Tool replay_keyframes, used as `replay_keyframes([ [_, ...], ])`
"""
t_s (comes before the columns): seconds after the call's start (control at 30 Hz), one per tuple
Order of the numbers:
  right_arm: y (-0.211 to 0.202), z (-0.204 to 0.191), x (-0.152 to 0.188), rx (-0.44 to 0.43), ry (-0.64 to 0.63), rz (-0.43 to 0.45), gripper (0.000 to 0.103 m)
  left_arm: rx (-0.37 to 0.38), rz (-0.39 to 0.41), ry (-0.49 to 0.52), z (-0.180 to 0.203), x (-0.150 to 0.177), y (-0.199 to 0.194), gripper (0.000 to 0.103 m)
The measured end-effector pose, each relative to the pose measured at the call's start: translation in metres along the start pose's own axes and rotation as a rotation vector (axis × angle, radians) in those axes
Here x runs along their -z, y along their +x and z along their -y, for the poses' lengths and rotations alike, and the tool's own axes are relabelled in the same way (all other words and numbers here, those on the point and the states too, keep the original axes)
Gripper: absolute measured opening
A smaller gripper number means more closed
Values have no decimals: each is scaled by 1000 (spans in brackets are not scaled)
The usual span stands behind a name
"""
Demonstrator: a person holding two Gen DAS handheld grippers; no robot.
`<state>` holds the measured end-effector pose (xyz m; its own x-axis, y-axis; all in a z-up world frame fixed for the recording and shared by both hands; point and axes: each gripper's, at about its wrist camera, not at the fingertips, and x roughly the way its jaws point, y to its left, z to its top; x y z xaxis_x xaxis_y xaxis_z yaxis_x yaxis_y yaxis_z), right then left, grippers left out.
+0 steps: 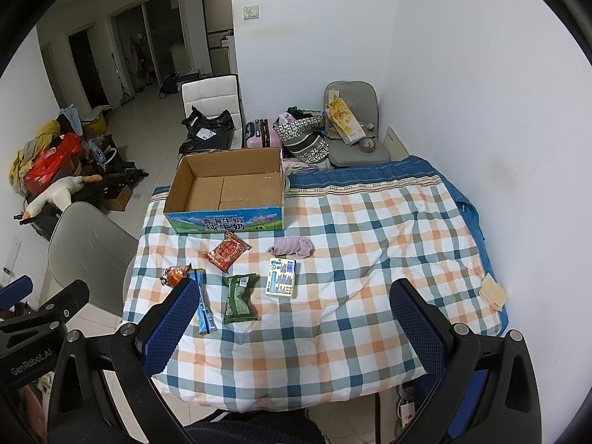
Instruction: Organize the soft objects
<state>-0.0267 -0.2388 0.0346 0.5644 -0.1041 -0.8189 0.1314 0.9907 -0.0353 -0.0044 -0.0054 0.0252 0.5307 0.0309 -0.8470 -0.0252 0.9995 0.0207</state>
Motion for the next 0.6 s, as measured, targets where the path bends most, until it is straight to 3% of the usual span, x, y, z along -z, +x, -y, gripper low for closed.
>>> replay_keyframes([
  [0.6, -1, -1, -2, 4, 0, 4, 103, 8, 3, 1, 0, -5, -1, 103],
])
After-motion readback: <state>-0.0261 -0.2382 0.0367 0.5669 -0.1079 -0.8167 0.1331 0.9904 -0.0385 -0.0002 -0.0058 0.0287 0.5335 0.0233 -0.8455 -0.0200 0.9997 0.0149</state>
